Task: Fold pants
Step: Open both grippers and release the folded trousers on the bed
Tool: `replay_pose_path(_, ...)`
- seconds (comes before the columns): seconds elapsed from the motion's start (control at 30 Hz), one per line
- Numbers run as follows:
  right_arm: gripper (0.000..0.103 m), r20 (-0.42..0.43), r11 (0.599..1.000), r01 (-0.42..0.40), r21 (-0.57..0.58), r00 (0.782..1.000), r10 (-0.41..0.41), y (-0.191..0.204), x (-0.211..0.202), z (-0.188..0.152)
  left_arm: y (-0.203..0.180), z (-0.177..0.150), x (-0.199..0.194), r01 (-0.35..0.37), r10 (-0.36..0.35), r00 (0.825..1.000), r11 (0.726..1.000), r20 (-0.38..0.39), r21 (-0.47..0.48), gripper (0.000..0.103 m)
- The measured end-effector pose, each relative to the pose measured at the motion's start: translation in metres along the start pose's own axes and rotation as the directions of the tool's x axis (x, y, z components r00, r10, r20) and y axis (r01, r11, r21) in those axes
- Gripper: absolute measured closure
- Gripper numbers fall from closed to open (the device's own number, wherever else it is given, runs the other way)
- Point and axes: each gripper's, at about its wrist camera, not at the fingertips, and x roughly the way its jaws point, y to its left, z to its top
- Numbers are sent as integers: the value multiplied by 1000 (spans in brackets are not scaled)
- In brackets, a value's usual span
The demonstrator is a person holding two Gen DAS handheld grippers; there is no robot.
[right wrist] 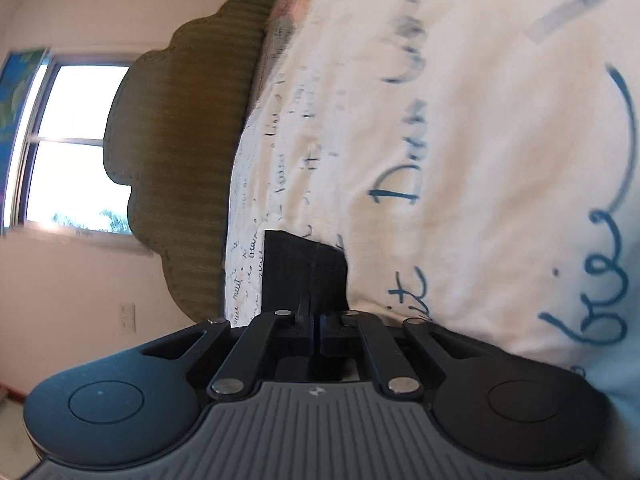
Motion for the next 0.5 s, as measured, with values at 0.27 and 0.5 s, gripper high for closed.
replay_pose_path(0.27, 96, 11, 992, 12, 123, 1000, -13, -8, -11, 11, 12, 8, -4, 51, -51, 998, 999, -38, 7, 77)
replay_pose_path(0.5, 51, 218, 987, 36, -154, 976, -2, 57, -36, -1, 9, 5, -4, 73, -70, 997, 995, -37, 69, 73)
